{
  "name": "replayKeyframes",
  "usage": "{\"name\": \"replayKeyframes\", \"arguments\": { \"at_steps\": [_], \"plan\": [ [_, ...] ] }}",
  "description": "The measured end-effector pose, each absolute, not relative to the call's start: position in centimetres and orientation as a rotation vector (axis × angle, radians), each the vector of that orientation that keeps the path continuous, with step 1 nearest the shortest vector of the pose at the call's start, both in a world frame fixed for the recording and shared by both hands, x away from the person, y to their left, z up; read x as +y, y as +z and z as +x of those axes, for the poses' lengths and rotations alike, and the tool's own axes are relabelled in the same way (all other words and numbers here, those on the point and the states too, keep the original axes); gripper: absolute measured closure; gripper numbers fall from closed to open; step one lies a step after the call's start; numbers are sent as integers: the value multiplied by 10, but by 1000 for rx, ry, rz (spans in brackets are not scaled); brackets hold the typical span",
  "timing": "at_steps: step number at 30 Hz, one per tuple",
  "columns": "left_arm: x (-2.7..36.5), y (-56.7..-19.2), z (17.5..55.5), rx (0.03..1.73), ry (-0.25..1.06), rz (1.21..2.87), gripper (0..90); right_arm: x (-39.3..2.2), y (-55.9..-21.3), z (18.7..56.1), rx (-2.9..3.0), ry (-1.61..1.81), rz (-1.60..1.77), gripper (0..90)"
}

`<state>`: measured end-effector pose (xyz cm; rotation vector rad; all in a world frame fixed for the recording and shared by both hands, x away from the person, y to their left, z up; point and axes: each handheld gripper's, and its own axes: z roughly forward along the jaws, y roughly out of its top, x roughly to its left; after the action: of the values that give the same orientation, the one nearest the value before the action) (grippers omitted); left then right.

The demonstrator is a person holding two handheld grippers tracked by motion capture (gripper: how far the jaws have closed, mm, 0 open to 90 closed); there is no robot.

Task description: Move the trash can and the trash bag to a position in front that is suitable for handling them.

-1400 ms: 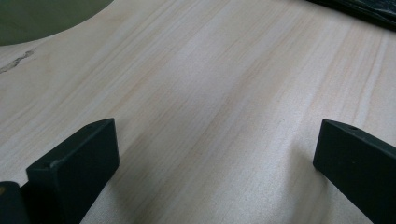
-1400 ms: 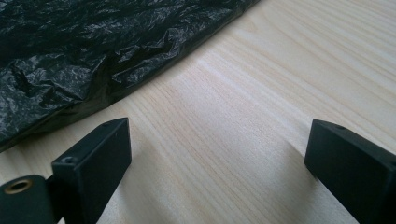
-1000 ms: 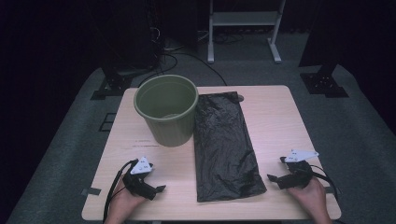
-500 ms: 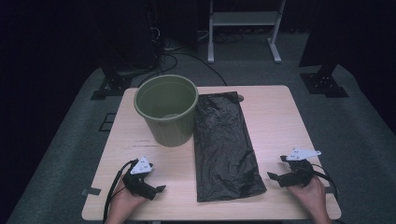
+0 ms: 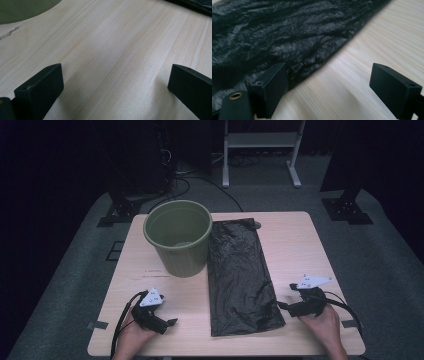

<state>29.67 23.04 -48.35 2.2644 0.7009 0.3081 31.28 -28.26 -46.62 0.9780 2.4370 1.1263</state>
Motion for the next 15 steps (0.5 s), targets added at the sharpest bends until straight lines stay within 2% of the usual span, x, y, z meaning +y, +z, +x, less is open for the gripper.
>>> {"name": "replayKeyframes", "arguments": {
  "at_steps": [11,15],
  "plan": [
    [230,-484,297,701,308,2265,0,-256,-474,324,2494,1089,941,168],
    [230,-484,297,701,308,2264,0,-246,-480,329,2524,1041,924,267]
  ]
}}
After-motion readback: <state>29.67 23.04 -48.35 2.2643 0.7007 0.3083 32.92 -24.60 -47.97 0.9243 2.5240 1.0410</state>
